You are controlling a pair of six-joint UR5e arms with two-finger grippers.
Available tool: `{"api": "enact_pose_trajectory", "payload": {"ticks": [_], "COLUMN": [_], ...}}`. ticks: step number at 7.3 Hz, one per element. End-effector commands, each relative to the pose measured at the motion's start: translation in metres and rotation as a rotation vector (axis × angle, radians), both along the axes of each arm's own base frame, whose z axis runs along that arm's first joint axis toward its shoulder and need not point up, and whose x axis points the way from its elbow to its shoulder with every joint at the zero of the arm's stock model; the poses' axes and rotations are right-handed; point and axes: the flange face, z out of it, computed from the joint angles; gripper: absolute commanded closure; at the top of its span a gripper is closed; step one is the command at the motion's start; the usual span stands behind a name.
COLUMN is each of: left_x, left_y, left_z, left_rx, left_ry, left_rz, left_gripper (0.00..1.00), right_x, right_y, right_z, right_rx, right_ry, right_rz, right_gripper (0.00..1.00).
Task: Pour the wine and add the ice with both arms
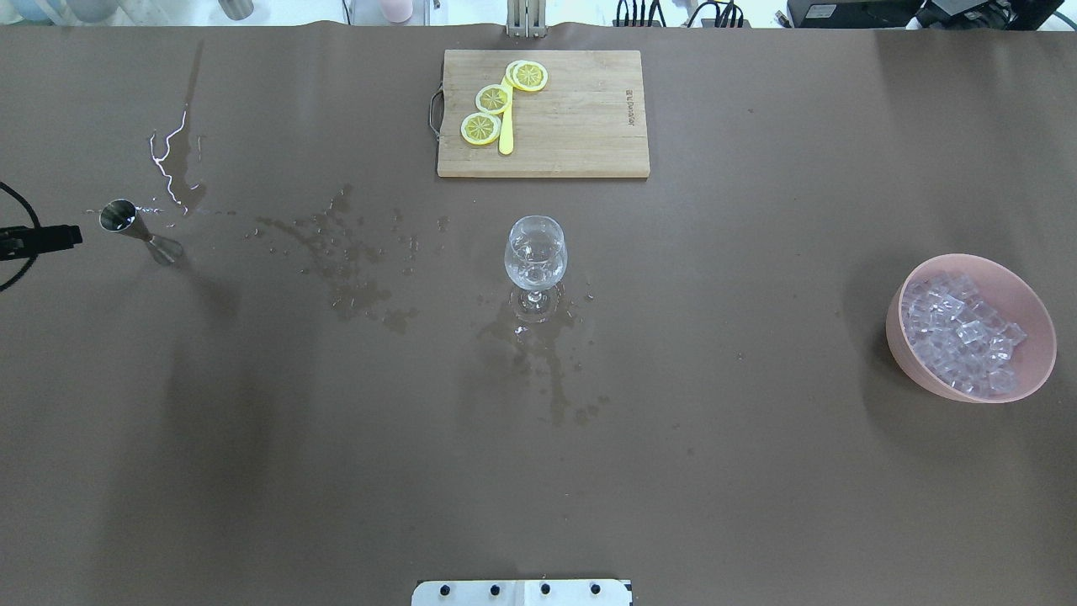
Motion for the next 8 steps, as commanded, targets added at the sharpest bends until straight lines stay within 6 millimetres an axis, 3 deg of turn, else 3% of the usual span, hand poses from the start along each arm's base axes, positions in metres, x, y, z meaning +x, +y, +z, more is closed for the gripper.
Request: {"api": "enact_pose_trajectory", "payload": {"ticks": [1,2,6,8], "left_x": [0.052,0.065,0.113,0.113], "left_y": [0.022,0.027,0.003,-0.001], "left_z": [0.0,0.001,0.017,0.039], "left_rx": [0.043,0.059,0.158,0.199], "left_ry": [-0.028,-0.038,-0.109,-0.104], "left_rz": [-0.096,-0.128,-0.292,-0.355], "left_gripper": [0.04,0.04,0.06,0.07], "right_x": [0.0,0.0,0.0,0.0], "right_y": [0.0,0.0,0.0,0.0], "right_z": [0.001,0.001,0.002,0.002], "right_rx": [-0.001,-0.001,-0.006,-0.006], "right_ry": [0.001,0.001,0.0,0.0], "right_rz": [0.0,0.0,0.0,0.0], "right_gripper": [0.0,0.0,0.0,0.0]}}
